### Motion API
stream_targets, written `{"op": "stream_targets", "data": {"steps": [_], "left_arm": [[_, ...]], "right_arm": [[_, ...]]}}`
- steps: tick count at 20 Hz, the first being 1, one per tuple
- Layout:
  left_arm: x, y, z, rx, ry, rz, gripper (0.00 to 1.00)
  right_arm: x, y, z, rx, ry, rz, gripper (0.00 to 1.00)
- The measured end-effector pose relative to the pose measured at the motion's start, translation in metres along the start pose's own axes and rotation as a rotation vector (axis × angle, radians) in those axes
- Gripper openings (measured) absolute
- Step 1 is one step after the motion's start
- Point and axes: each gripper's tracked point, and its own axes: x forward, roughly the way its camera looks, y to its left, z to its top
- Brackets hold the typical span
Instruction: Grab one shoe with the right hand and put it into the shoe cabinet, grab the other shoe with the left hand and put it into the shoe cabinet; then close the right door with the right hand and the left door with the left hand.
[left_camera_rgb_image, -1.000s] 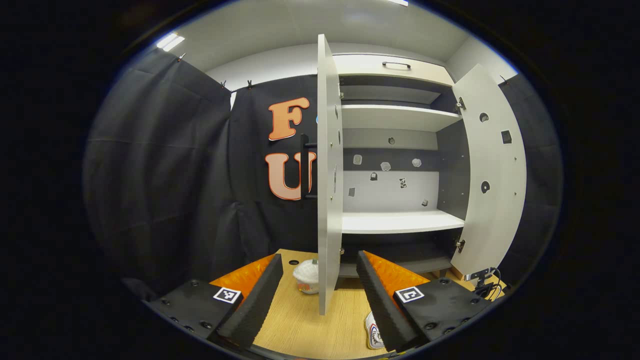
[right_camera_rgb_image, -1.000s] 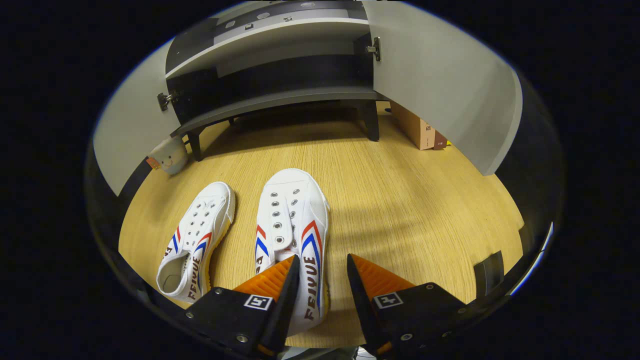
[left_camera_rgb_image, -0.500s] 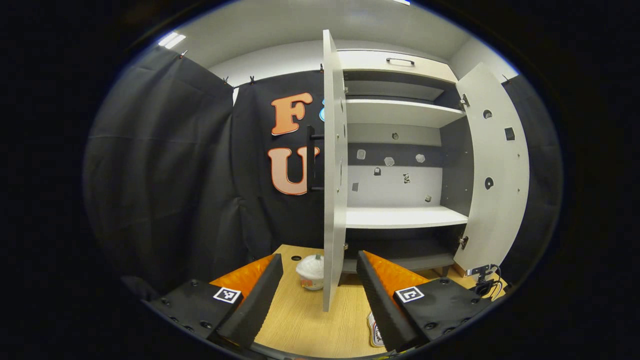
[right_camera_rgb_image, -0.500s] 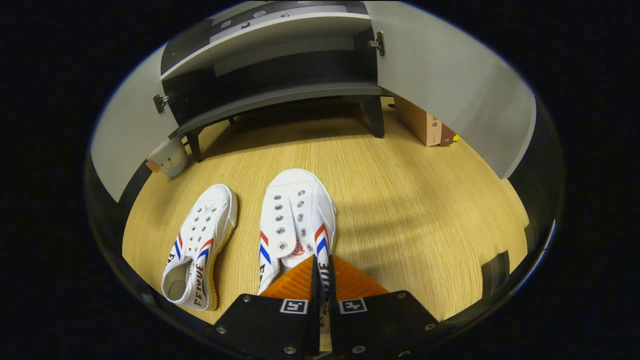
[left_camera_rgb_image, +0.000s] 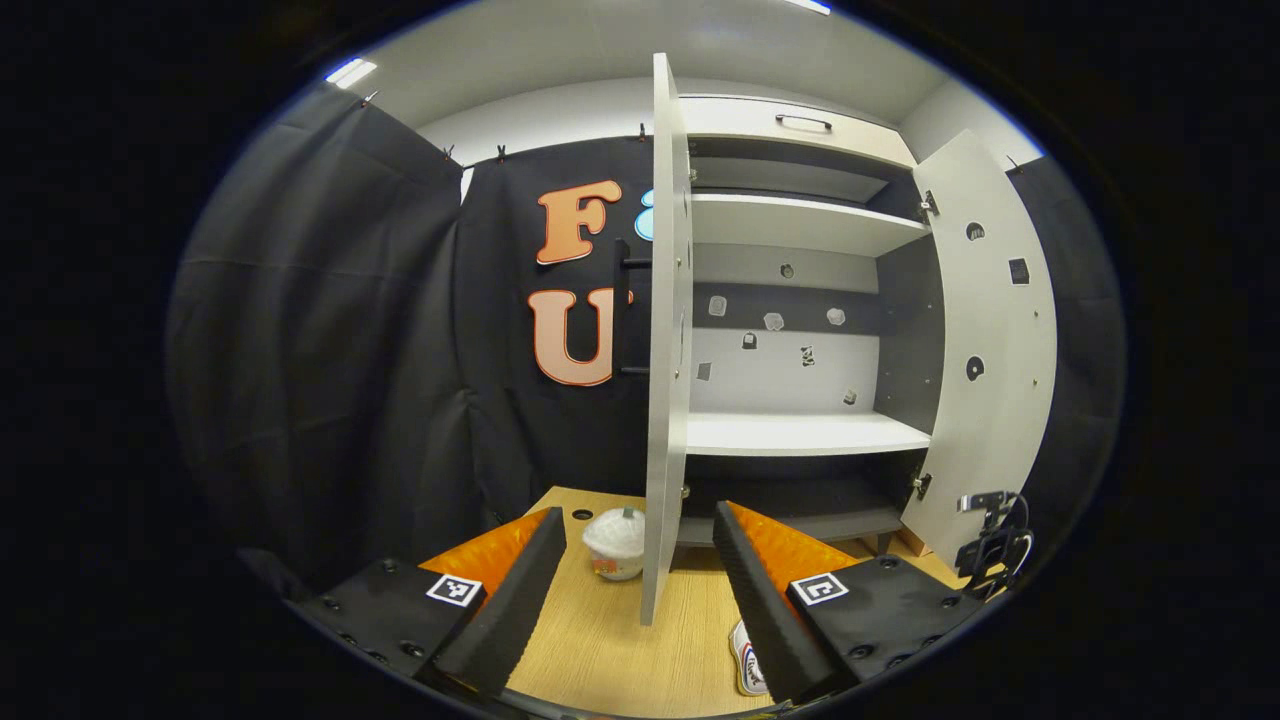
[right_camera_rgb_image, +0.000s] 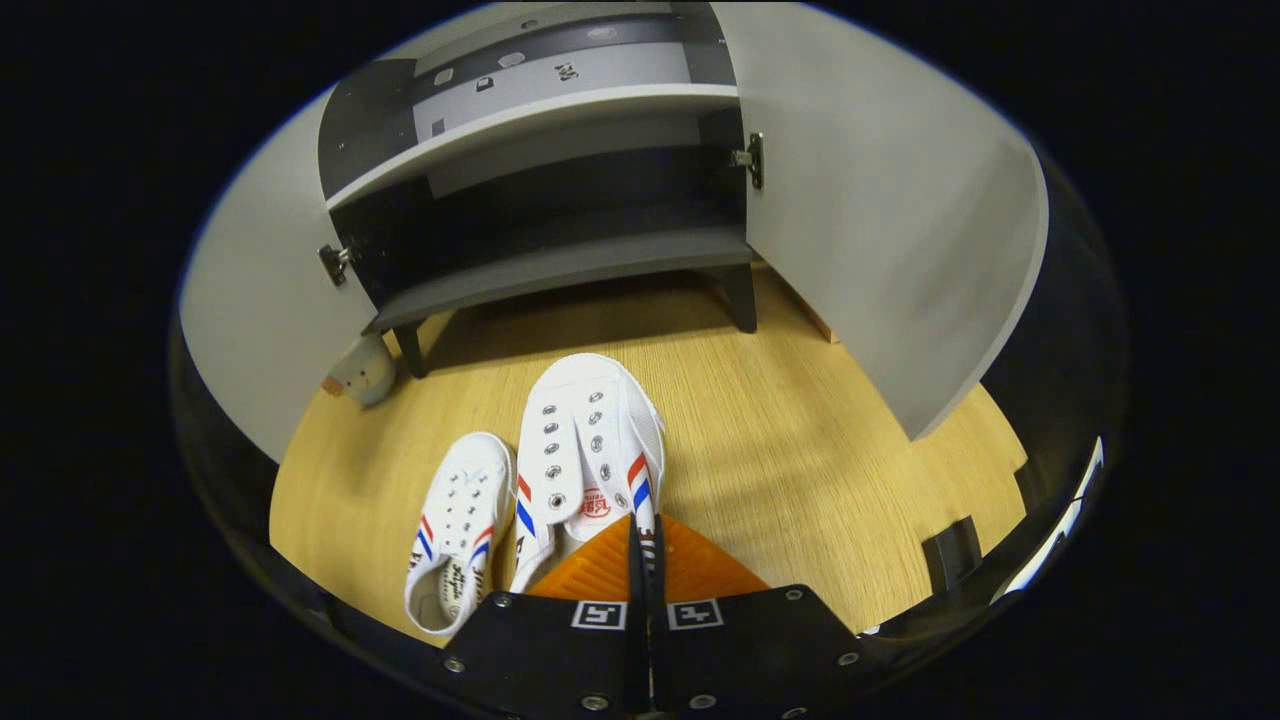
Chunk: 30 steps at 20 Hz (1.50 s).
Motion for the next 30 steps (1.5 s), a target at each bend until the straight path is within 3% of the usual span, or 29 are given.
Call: {"op": "stream_targets", "data": {"steps": [6,10,19,30], "left_arm": [[0.009,0.003,0.001,0.009,-0.017,-0.024,0.96],[0.015,0.008,0.007,0.001,-0.033,-0.036,0.96],[0.025,0.027,0.015,-0.006,-0.044,-0.024,0.96],[0.037,0.056,0.020,-0.008,-0.056,0.026,0.96]], "right_arm": [[-0.082,0.020,0.099,-0.032,-0.097,0.008,0.00],[-0.103,0.043,0.150,-0.026,-0.153,0.038,0.00],[-0.098,0.073,0.278,-0.025,-0.289,0.053,0.00],[-0.028,0.088,0.434,-0.021,-0.349,-0.012,0.00]]}}
